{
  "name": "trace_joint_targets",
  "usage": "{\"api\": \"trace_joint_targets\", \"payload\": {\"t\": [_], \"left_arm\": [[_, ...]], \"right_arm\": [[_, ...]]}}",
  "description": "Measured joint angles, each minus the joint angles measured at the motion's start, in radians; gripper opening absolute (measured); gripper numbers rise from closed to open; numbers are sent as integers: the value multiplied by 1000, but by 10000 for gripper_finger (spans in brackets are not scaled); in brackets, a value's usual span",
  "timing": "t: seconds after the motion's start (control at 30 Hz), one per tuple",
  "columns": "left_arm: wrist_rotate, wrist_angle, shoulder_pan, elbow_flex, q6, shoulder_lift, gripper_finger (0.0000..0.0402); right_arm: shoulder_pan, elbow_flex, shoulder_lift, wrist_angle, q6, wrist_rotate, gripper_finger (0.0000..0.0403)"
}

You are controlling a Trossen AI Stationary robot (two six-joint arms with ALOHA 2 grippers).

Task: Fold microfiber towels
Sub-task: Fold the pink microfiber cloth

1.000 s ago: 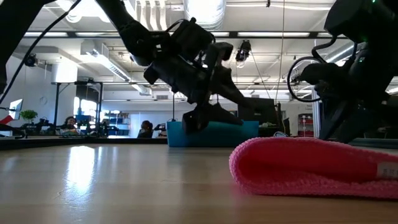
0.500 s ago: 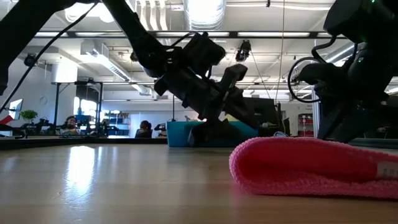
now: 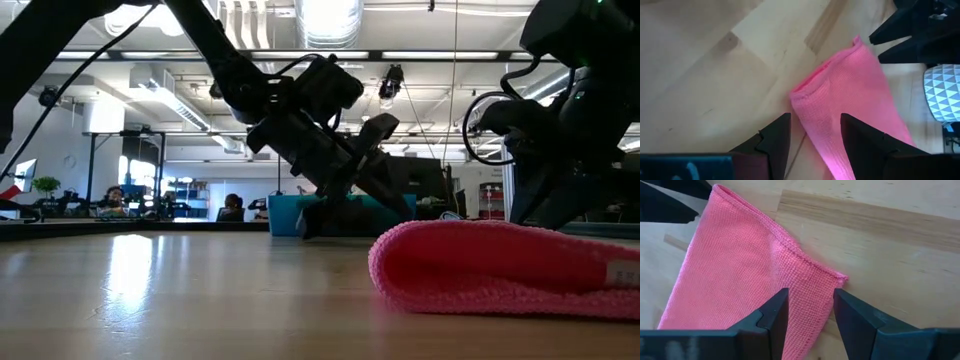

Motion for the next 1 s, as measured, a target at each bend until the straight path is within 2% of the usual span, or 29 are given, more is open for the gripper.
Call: {"api": "trace_joint_targets", "payload": {"t": [0.2,0.43,0.83,1.0], "left_arm": [[-6,124,-4,2,1,0,157],[-6,121,-5,-1,2,11,155],[30,96,3,-16,72,-35,101],[50,106,-14,-14,185,-91,83]], "right_arm": [[0,0,0,24,-1,1,146],[0,0,0,68,-17,2,146],[0,0,-108,69,-70,8,146],[0,1,-143,68,-89,36,146]]}}
